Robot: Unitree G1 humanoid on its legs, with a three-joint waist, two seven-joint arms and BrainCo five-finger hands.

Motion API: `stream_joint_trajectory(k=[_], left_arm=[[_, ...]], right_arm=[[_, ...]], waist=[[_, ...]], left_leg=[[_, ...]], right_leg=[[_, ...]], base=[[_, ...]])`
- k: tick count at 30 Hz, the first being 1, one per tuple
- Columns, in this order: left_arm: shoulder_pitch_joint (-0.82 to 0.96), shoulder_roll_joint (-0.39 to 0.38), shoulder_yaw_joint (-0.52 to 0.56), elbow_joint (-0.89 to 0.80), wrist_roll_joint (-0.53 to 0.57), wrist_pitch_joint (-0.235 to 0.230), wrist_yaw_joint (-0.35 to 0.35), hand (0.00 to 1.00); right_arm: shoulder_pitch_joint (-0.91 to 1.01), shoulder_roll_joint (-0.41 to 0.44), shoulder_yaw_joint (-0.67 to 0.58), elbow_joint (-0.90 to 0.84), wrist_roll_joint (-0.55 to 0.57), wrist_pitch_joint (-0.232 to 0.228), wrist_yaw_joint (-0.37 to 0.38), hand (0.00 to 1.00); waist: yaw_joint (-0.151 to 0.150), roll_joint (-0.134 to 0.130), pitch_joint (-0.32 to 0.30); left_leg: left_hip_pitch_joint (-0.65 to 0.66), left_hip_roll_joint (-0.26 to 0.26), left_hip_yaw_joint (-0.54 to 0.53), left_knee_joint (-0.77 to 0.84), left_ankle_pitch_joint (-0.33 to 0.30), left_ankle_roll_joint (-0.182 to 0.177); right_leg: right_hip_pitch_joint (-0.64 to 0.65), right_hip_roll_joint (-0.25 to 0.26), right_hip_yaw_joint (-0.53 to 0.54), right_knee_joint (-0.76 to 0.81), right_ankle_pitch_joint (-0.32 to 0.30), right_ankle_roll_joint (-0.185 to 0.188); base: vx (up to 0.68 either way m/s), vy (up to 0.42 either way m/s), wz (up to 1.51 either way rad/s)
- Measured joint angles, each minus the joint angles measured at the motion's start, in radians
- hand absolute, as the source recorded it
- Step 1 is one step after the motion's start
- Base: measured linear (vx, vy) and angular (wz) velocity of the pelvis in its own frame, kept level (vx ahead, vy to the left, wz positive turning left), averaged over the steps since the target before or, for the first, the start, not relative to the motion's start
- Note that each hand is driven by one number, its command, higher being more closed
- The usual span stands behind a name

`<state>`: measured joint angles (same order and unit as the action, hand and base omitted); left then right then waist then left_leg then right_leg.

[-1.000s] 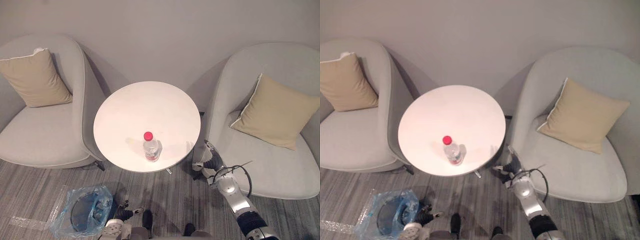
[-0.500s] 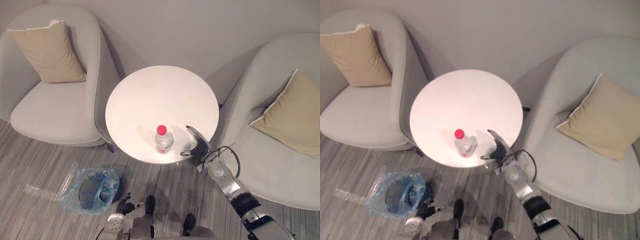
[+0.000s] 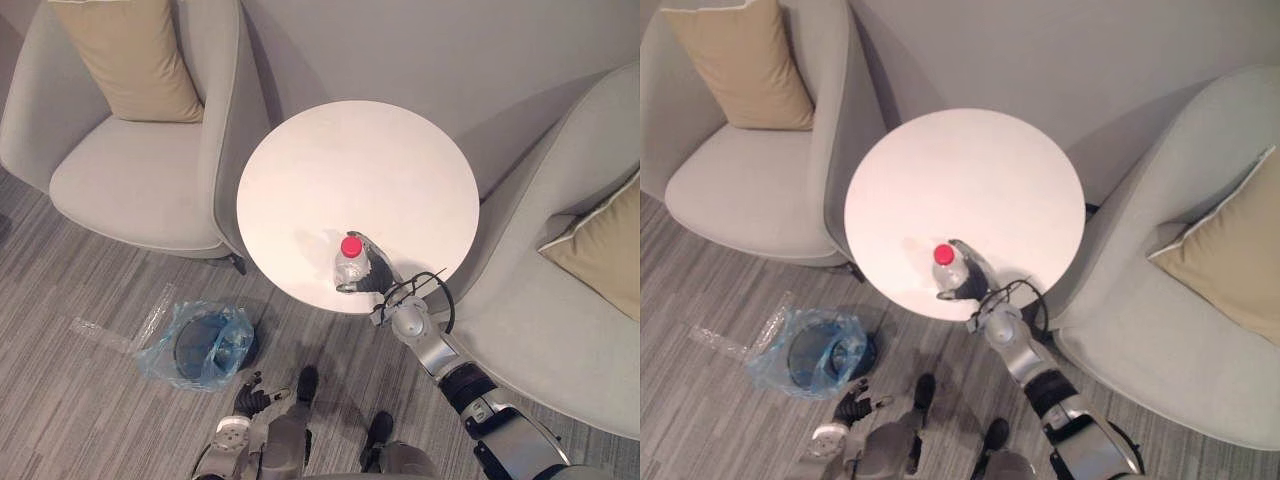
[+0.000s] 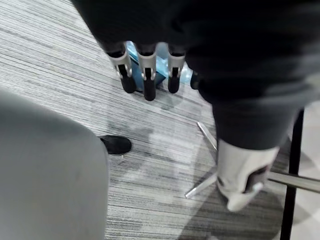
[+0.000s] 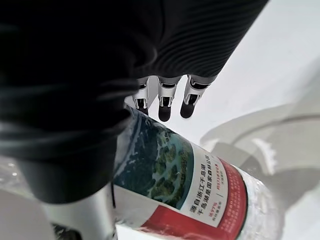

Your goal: Gather rubbish on tea table into small bin, then transfer packed bag to large trash can.

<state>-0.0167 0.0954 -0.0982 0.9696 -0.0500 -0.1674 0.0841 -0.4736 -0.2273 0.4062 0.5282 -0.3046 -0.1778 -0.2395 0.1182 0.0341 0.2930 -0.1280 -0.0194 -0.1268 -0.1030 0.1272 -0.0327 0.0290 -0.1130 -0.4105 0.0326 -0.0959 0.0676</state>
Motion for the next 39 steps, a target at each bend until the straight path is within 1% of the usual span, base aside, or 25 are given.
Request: stream_joint_trajectory(k=[3,9,12,13,14,17,19,21,23,24,27,30,31,33,35,36,38,39], left_arm=[[-0.002,0.0,0.0,-0.002,-0.003,0.0,0.0,0.0],[-0.002,0.0,0.0,-0.005,-0.003,0.003,0.0,0.0],[-0.002,0.0,0.0,-0.007,-0.002,0.007,0.0,0.0],[-0.002,0.001,0.0,-0.007,0.0,0.01,0.0,0.0],[-0.002,0.001,0.0,-0.007,0.0,0.011,0.0,0.0],[0.0,0.005,0.001,-0.006,0.009,0.025,-0.001,0.0],[0.0,0.012,0.0,0.003,0.011,0.027,-0.004,0.0],[0.002,0.018,0.0,0.015,0.024,0.028,-0.008,0.0],[0.003,0.02,0.0,0.027,0.03,0.029,-0.009,0.0],[0.014,0.022,0.0,0.042,0.03,0.029,-0.009,0.0],[0.022,0.023,-0.003,0.063,0.046,0.036,-0.011,0.0],[0.031,0.023,-0.009,0.065,0.05,0.045,-0.014,0.0],[0.031,0.022,-0.009,0.065,0.05,0.046,-0.018,0.0],[0.037,0.023,-0.012,0.074,0.051,0.046,-0.024,0.0],[0.036,0.024,-0.019,0.078,0.051,0.045,-0.023,0.0],[0.037,0.024,-0.023,0.079,0.051,0.045,-0.023,0.0],[0.033,0.03,-0.055,0.079,0.052,0.045,-0.027,0.0],[0.031,0.029,-0.06,0.081,0.054,0.046,-0.028,0.0]], right_arm=[[-0.009,0.013,0.0,0.0,0.002,0.002,-0.007,1.0],[-0.002,0.011,-0.015,-0.009,0.005,0.011,-0.008,1.0],[0.072,0.008,-0.062,-0.107,0.015,0.011,-0.009,1.0],[0.119,0.007,-0.085,-0.159,0.022,0.011,-0.009,1.0],[0.134,0.007,-0.092,-0.174,0.022,0.01,-0.01,1.0],[0.227,0.005,-0.135,-0.259,0.024,0.01,-0.008,1.0],[0.29,0.003,-0.163,-0.317,0.024,0.01,-0.005,1.0],[0.338,0.004,-0.184,-0.341,0.024,0.009,-0.004,1.0],[0.386,0.016,-0.203,-0.368,0.023,0.009,-0.003,1.0],[0.416,0.023,-0.206,-0.382,0.023,0.009,-0.002,1.0],[0.47,0.031,-0.207,-0.413,0.02,0.009,0.001,1.0],[0.51,0.033,-0.206,-0.436,0.009,0.009,0.004,1.0],[0.515,0.033,-0.206,-0.442,0.006,0.009,0.005,1.0],[0.521,0.036,-0.206,-0.443,-0.008,0.009,0.005,1.0],[0.523,0.039,-0.204,-0.443,-0.011,0.009,0.006,1.0],[0.523,0.042,-0.202,-0.443,-0.012,0.009,0.006,1.0],[0.523,0.056,-0.206,-0.443,-0.028,0.01,0.005,1.0],[0.526,0.057,-0.211,-0.443,-0.039,0.011,0.004,1.0]], waist=[[0.002,0.0,0.002],[0.003,-0.001,0.002],[0.001,-0.002,0.002],[0.0,-0.006,0.0],[0.0,-0.007,0.001],[-0.009,-0.015,-0.004],[-0.016,-0.026,-0.011],[-0.033,-0.04,-0.023],[-0.046,-0.045,-0.035],[-0.057,-0.049,-0.06],[-0.07,-0.05,-0.098],[-0.074,-0.05,-0.125],[-0.075,-0.049,-0.128],[-0.085,-0.049,-0.139],[-0.084,-0.048,-0.139],[-0.084,-0.046,-0.14],[-0.088,-0.044,-0.14],[-0.096,-0.044,-0.14]], left_leg=[[-0.009,-0.001,-0.008,0.0,0.003,0.001],[-0.01,0.001,-0.018,0.0,0.005,0.002],[-0.006,-0.002,-0.012,0.0,0.005,0.002],[0.001,-0.002,0.004,0.0,0.004,0.002],[0.007,-0.002,0.009,0.0,0.004,0.002],[0.036,-0.001,0.04,0.0,0.002,0.003],[0.051,0.003,0.066,0.0,-0.004,0.005],[0.064,0.008,0.097,0.0,-0.006,0.006],[0.079,0.016,0.129,0.0,-0.009,0.006],[0.079,0.023,0.155,0.0,-0.013,0.005],[0.091,0.034,0.205,0.0,-0.022,0.004],[0.105,0.041,0.245,0.0,-0.03,0.002],[0.11,0.042,0.254,0.0,-0.031,0.002],[0.116,0.042,0.264,0.0,-0.032,0.003],[0.128,0.043,0.281,0.0,-0.034,0.004],[0.132,0.043,0.287,0.0,-0.036,0.005],[0.125,0.035,0.291,0.019,-0.043,0.01],[0.112,0.024,0.274,0.045,-0.054,0.016]], right_leg=[[-0.007,0.0,-0.006,0.002,0.0,0.0],[-0.007,-0.005,-0.009,0.014,-0.001,0.001],[-0.007,-0.01,0.008,0.017,-0.001,0.001],[-0.005,-0.013,0.029,0.019,-0.001,0.001],[-0.002,-0.013,0.039,0.02,-0.001,0.002],[0.008,-0.017,0.079,0.027,-0.001,0.003],[0.006,-0.017,0.112,0.03,-0.005,0.01],[0.004,-0.016,0.152,0.03,-0.009,0.016],[0.002,-0.011,0.187,0.031,-0.008,0.018],[-0.017,-0.008,0.215,0.031,-0.005,0.018],[-0.027,0.004,0.27,0.018,0.015,0.017],[-0.027,0.012,0.313,-0.005,0.037,0.016],[-0.026,0.013,0.32,-0.007,0.043,0.017],[-0.027,0.013,0.335,-0.006,0.046,0.018],[-0.03,0.013,0.351,0.009,0.046,0.018],[-0.036,0.012,0.359,0.025,0.043,0.021],[-0.072,0.0,0.364,0.114,0.004,0.027],[-0.09,-0.014,0.362,0.173,-0.025,0.03]], base=[[-0.03,0.002,0.07],[-0.01,0.007,0.07],[0.0,0.009,-0.03],[-0.01,0.029,-0.14],[-0.01,0.023,-0.18],[-0.04,0.016,-0.33],[-0.07,-0.001,-0.45],[-0.08,-0.002,-0.46],[-0.12,0.002,-0.53],[-0.11,0.008,-0.63],[-0.03,0.004,-0.61],[-0.04,0.015,-0.43],[-0.01,0.014,-0.3],[0.0,0.014,-0.19],[-0.01,0.016,-0.22],[-0.02,0.017,-0.27],[-0.02,0.008,-0.02],[-0.04,0.005,0.43]])
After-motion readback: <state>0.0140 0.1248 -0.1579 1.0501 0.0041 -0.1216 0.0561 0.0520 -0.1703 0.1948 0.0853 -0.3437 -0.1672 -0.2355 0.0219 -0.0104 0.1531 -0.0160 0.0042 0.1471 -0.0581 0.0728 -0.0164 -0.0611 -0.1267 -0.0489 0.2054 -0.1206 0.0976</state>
